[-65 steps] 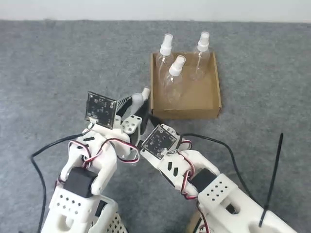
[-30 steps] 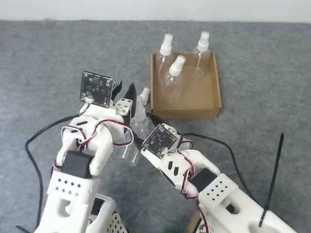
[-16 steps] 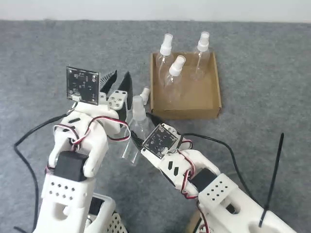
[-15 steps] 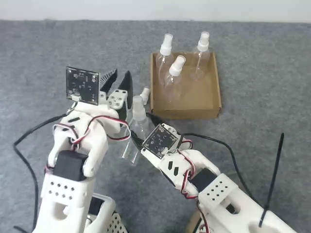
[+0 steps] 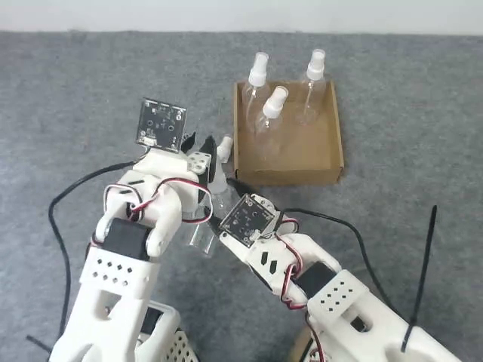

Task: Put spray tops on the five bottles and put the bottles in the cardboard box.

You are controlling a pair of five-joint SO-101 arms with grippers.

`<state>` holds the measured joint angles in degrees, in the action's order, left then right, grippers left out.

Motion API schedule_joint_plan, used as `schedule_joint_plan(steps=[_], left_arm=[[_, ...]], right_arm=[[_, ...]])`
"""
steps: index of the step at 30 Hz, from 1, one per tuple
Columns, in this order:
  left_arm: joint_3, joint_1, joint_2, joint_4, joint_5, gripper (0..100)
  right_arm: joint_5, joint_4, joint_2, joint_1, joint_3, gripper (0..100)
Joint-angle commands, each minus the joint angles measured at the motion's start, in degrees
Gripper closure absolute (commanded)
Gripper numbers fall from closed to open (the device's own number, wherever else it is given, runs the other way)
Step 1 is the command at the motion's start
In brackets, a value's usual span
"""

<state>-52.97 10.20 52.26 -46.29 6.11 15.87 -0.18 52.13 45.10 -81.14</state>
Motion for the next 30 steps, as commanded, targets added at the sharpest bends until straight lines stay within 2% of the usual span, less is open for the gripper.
schedule_joint_plan(steps=[1,7,14,19,24,27,30], left_arm=[[-0.9,0.4,-0.4,-0.5,-0.5,91],[-0.9,-0.1,1.0,-0.6,-0.4,91],[-0.9,-0.3,12.6,-5.3,1.1,91],[-1.1,-7.2,20.1,-7.6,1.1,91],[-6.6,-9.7,27.0,-7.6,1.1,90],[-12.2,-9.5,29.9,-6.7,0.9,84],[-16.0,-5.2,31.6,-4.7,-2.7,80]], right_arm=[[-0.8,-0.9,2.2,-0.7,1.1,99.3],[-0.8,-0.9,2.2,-0.8,1.1,99.3],[-0.8,-0.9,2.2,-0.8,1.1,99.3],[-0.8,-0.8,2.2,-1.2,1.2,99.3],[-0.8,-0.3,1.7,-7.0,3.6,99.3],[-0.9,6.6,1.5,-10.9,10.5,99.3],[-1.0,14.3,1.4,-12.0,19.2,99.3]])
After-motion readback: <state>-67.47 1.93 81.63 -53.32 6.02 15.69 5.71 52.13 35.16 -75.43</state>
